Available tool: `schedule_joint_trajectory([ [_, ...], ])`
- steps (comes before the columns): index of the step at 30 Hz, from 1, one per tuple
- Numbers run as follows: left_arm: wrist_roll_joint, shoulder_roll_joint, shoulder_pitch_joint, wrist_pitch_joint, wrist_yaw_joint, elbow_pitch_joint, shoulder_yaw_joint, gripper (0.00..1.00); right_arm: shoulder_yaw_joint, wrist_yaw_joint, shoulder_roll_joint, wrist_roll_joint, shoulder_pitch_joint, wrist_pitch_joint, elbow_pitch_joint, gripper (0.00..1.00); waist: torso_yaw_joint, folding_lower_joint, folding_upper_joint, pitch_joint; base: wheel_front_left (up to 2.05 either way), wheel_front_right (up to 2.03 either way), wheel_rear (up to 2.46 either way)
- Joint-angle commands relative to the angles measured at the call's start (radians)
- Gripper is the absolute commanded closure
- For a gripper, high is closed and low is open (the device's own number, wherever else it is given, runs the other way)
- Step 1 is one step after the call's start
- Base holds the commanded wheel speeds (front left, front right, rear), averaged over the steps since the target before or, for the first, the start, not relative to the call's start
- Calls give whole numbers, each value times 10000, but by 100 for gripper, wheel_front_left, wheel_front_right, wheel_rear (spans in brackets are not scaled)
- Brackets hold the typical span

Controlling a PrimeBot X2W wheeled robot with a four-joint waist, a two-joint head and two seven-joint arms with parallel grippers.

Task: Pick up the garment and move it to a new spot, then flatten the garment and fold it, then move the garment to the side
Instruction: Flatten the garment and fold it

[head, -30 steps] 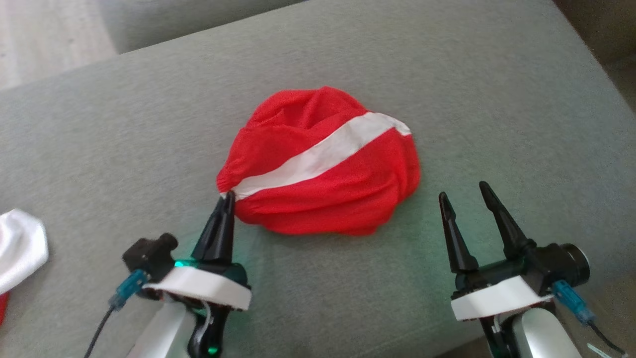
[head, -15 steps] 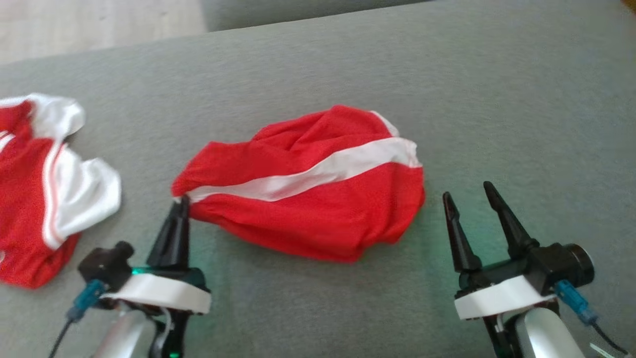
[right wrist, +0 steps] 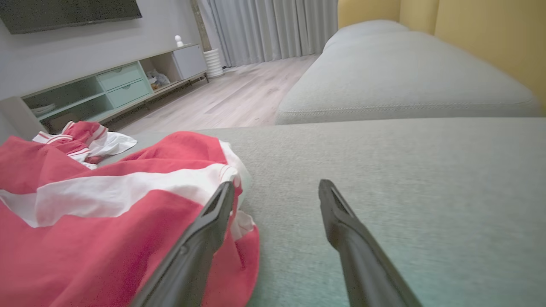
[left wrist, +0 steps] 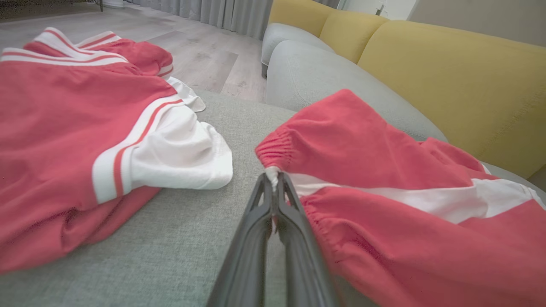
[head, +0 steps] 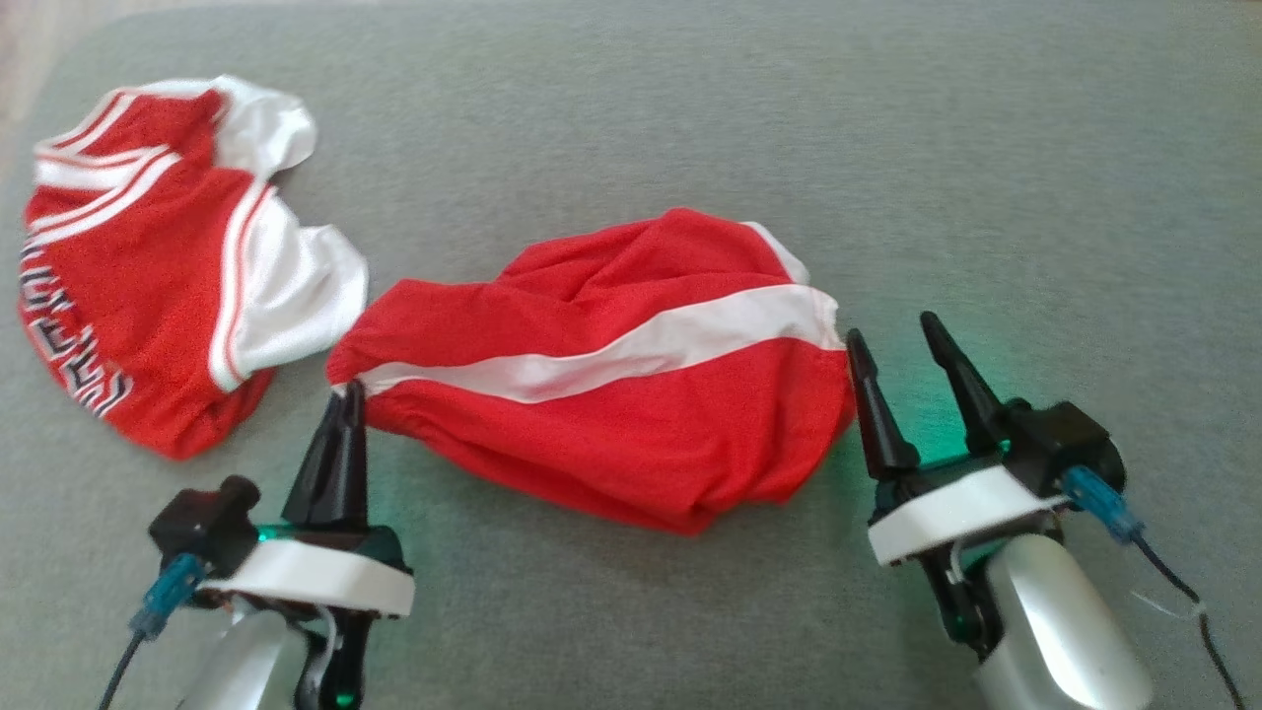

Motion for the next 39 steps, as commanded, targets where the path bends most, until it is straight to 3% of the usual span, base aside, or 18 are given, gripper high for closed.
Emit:
schedule_joint_trajectory([
  [1, 134, 88, -477, -115, -76, -162, 330, 100, 418, -7, -20, 309, -412, -25, 72, 0, 331, -1, 0, 74, 0, 0, 0],
  [9, 287, -243, -548, -123, -220, -35, 393, 100, 1272, -7, -20, 904, -930, -25, 1084, 0, 630, -1, 0, -6, 0, 0, 0],
  [10, 317, -281, -535, -123, -237, -29, 407, 100, 1362, -7, -20, 971, -966, -25, 1147, 5, 646, -1, 0, -21, 0, 0, 0],
  [12, 373, -338, -507, -124, -275, -9, 432, 100, 1567, -7, -41, 1026, -1036, -25, 1217, 50, 666, -1, 0, -54, 0, 0, 0],
  [15, 456, -390, -473, -124, -325, 23, 481, 100, 1739, -7, -65, 1081, -1096, -25, 1215, 84, 671, -1, 0, -99, 0, 0, 0],
  [17, 507, -416, -457, -124, -351, 34, 513, 100, 1776, -7, -76, 1088, -1130, -25, 1134, 100, 660, -1, 0, -113, 0, 0, 0],
  [23, 684, -374, -555, -125, -428, -53, 689, 100, 1409, -7, -129, 899, -1263, -25, 604, 100, 518, -1, 0, -102, 0, 0, 0],
  [28, 1234, 24, -1291, -110, -480, -517, 576, 100, 413, -7, -183, 748, -1692, -25, -403, 100, 164, -1, 0, 163, 0, 0, 0],
  [33, 1644, 618, -3413, 559, -568, -1364, 261, 100, -599, -7, -552, 700, -3052, -25, -1306, 100, -445, -1, 0, 731, 0, 0, 0],
  [39, 2053, 1202, -7283, 1796, -640, -1976, -681, 100, -1593, -7, -1611, 689, -5789, -25, -1462, 100, -1328, -1, 0, 1528, 0, 0, 0],
])
